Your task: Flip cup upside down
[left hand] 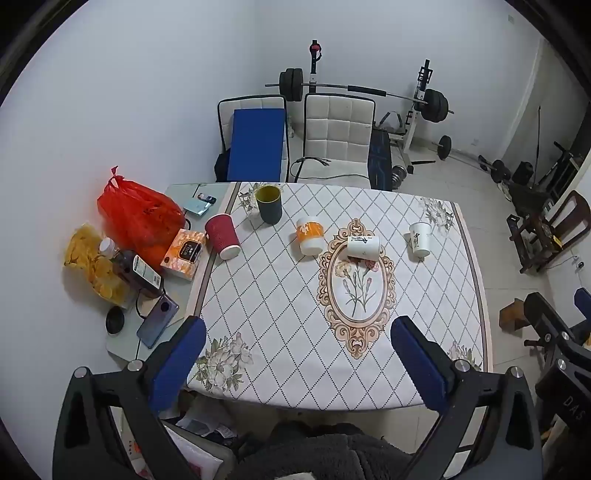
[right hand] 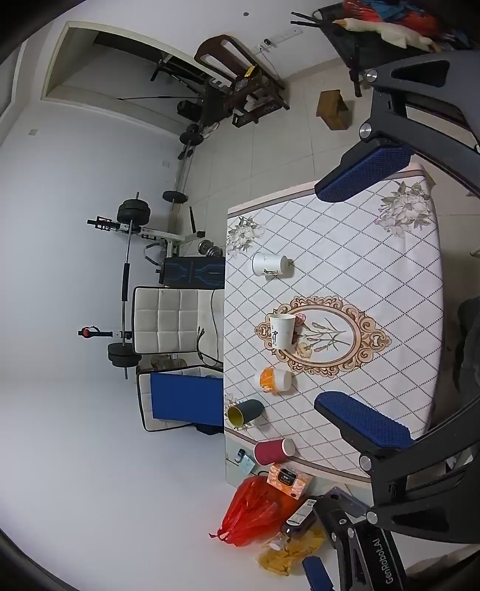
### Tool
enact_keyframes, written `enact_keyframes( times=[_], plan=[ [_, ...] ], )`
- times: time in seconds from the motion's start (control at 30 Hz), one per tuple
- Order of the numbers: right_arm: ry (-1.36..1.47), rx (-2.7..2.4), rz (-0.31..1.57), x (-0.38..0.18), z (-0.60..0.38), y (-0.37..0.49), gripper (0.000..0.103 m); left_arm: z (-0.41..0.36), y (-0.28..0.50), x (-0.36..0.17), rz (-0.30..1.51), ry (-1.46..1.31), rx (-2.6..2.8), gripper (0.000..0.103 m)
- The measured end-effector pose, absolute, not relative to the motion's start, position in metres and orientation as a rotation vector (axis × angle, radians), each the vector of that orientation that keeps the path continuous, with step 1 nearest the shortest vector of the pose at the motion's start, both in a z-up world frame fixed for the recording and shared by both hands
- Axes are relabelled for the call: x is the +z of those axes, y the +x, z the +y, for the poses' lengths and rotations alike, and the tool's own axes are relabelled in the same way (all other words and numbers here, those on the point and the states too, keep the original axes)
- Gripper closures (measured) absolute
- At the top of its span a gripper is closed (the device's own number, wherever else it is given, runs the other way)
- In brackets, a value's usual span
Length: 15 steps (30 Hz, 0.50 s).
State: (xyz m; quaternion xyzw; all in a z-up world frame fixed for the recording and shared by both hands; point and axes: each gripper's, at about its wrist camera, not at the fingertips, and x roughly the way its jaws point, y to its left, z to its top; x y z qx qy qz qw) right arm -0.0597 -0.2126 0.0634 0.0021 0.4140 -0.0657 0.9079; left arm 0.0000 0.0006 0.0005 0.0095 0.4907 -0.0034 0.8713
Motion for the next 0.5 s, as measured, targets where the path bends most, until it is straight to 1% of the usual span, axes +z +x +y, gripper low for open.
enact_keyframes(
  times=[0.5],
  plan=[
    [0.013, -0.132, 0.851, 0.0646, -0.2114, -0.0675, 0.000, -0.0019, -0.0020, 0.0055, 1.015, 0.018, -0.011, 0.000]
  ],
)
